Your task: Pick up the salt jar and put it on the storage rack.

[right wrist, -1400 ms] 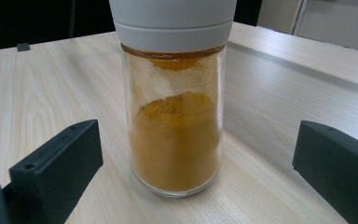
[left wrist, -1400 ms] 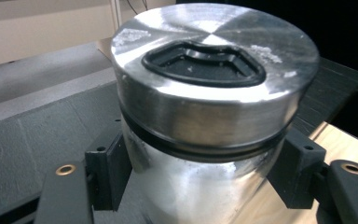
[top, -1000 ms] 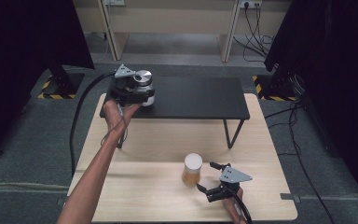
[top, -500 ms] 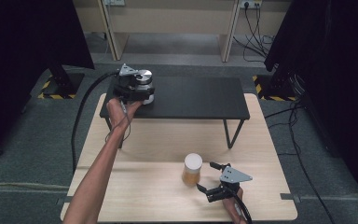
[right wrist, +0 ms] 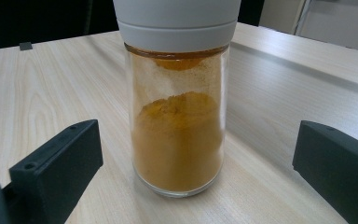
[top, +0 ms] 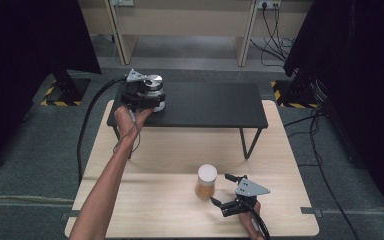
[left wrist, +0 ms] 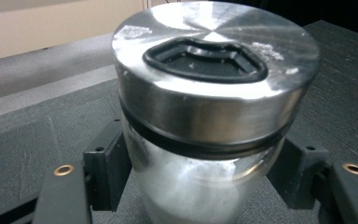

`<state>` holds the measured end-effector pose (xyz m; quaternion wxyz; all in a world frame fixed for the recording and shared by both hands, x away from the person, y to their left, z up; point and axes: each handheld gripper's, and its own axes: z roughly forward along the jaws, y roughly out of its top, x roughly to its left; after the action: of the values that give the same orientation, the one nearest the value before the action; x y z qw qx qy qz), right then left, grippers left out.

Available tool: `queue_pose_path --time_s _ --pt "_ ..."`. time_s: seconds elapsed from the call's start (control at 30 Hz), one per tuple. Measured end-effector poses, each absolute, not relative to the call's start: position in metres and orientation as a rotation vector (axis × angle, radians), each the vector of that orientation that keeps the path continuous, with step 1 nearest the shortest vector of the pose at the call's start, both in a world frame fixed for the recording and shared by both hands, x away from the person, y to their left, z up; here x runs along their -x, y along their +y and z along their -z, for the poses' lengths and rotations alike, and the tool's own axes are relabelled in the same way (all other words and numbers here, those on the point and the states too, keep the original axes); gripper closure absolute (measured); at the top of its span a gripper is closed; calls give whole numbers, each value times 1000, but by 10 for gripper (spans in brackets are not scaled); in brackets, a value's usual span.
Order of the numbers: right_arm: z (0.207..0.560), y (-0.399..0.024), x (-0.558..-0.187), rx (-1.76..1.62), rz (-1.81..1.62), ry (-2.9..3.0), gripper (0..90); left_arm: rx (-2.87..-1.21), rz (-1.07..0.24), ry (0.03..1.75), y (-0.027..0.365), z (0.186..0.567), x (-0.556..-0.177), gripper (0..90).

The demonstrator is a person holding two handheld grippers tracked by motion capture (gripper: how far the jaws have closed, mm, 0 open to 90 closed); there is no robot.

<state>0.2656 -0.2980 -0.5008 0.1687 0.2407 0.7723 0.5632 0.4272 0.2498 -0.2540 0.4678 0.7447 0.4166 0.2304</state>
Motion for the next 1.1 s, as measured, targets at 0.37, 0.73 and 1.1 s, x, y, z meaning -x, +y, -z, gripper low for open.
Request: queue_pose_path --time_s 0.37,0.73,1.1 --pt "501 -298 -266 -680 -1602 2194 15 -1789 -586 936 268 262 -401 5" --pt "501 -297 -265 -675 -1595 2197 15 -1793 -523 780 291 274 -356 0" --pt "500 -297 -265 -670 -1589 2201 15 -1764 -521 585 315 330 -292 0"
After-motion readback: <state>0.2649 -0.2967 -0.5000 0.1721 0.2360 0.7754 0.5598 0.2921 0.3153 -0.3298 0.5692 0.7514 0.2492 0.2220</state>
